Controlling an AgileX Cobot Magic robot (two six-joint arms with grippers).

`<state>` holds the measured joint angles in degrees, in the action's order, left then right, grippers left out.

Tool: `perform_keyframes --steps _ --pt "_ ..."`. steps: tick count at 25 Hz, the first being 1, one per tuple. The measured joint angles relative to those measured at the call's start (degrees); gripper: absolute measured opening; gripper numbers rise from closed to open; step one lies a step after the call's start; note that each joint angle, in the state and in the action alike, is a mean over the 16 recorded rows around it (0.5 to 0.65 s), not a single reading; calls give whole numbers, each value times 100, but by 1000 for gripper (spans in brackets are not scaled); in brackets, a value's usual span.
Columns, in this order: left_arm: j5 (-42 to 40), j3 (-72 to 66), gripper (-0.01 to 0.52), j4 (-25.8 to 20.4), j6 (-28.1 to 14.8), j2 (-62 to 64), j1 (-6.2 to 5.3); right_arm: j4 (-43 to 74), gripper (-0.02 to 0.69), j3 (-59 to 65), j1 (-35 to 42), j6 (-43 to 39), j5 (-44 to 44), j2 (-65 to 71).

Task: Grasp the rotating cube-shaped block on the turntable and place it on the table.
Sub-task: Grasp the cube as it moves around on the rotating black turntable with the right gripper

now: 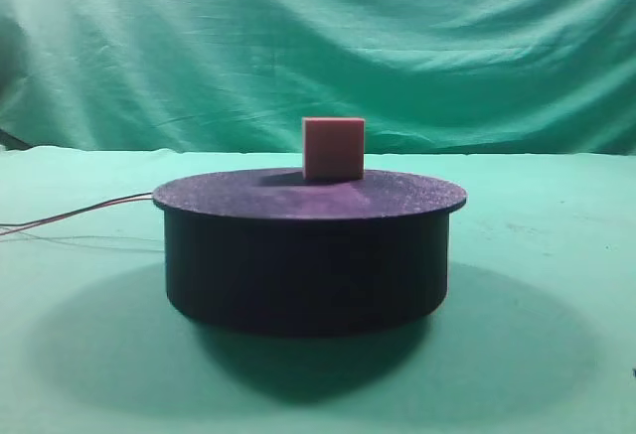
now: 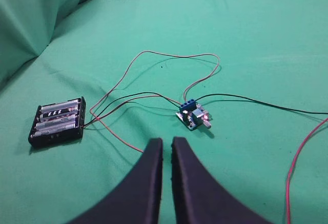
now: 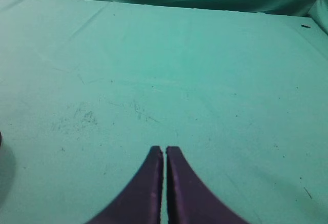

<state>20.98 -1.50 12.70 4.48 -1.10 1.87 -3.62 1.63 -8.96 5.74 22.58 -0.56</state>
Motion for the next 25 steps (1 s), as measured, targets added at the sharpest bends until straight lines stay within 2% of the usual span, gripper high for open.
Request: perform_keyframes --steps 13,21,25 --pt "0 0 0 0 0 0 0 1 0 2 0 -1 -123 0" --pt "0 0 0 0 0 0 0 -191 0 -28 0 -93 -1531 2" --pt "0 0 0 0 0 0 0 -310 0 -280 0 -156 -1822 120"
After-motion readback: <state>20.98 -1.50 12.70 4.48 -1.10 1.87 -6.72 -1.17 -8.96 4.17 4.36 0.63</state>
